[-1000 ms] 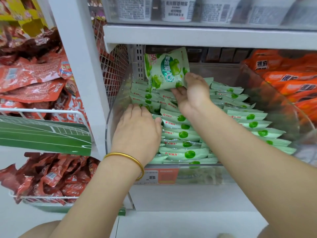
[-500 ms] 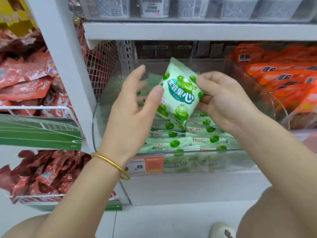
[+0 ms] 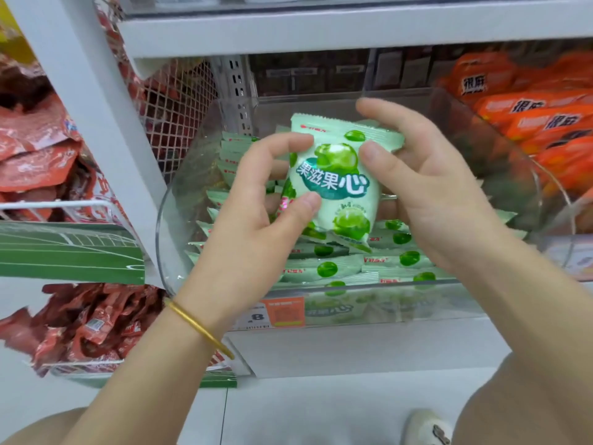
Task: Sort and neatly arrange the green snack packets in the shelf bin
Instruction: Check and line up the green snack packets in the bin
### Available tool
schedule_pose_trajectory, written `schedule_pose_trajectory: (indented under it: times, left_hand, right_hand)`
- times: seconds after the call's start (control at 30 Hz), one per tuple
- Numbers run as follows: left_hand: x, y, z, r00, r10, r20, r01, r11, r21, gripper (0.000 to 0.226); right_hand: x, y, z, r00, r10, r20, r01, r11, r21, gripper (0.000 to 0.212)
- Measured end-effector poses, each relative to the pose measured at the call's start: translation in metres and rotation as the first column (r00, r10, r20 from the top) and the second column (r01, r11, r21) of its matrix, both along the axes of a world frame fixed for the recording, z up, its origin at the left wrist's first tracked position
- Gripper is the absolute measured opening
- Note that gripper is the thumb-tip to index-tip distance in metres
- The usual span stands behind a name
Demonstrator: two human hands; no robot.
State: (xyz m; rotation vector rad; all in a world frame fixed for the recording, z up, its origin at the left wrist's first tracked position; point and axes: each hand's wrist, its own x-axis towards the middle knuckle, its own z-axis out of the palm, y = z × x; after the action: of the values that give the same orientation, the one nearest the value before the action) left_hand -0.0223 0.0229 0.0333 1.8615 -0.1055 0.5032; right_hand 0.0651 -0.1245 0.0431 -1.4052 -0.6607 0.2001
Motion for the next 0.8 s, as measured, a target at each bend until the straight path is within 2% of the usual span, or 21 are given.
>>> schedule_pose_trajectory:
  times: [0.13,0.3,0.47,0.53,0.63,0.7,0.8]
  left_hand:
    - [0.001,0.000,-0.001,0.994,-0.107,-0.031,0.106,0.994,-0.037,0.060]
    - [0.003,0.001,-0.003,0.994,-0.104,-0.036,0.102,0.994,-0.035,0.064]
    - [0.002,-0.001,-0.003,0.999,-0.048,0.009,0.047,0.998,0.052,0.060]
    - [0.001,-0.001,-0.005,0.996,0.068,0.049,-0.076,0.978,0.194,0.055]
    - [-0.002,-0.001,-0.006,0.944,0.252,0.211,-0.327,0.792,0.515,0.045]
    - [-0.004,-0.007,-0.004,0.935,0.286,0.210,-0.354,0.743,0.567,0.050]
    - [-0.006,-0.012,-0.005,0.952,0.279,0.124,-0.297,0.750,0.591,0.077]
  right_hand:
    - [0.005,-0.002,-0.003,0.998,-0.038,-0.050,0.038,0.999,0.001,0.024]
    - [0.004,-0.004,-0.002,0.993,-0.034,-0.113,0.036,0.999,0.015,0.014]
    - [0.002,-0.006,0.000,0.991,-0.037,-0.130,0.044,0.998,0.051,0.012]
    - [0.000,-0.007,0.000,0.990,-0.027,-0.137,0.038,0.996,0.080,0.014]
    - [-0.003,-0.007,0.000,0.993,-0.003,-0.120,0.014,0.995,0.094,0.028]
    - [-0.006,-0.006,0.000,0.996,0.014,-0.092,-0.006,0.996,0.087,0.032]
    - [-0.009,-0.005,0.001,0.997,0.028,-0.071,-0.023,0.997,0.072,0.026]
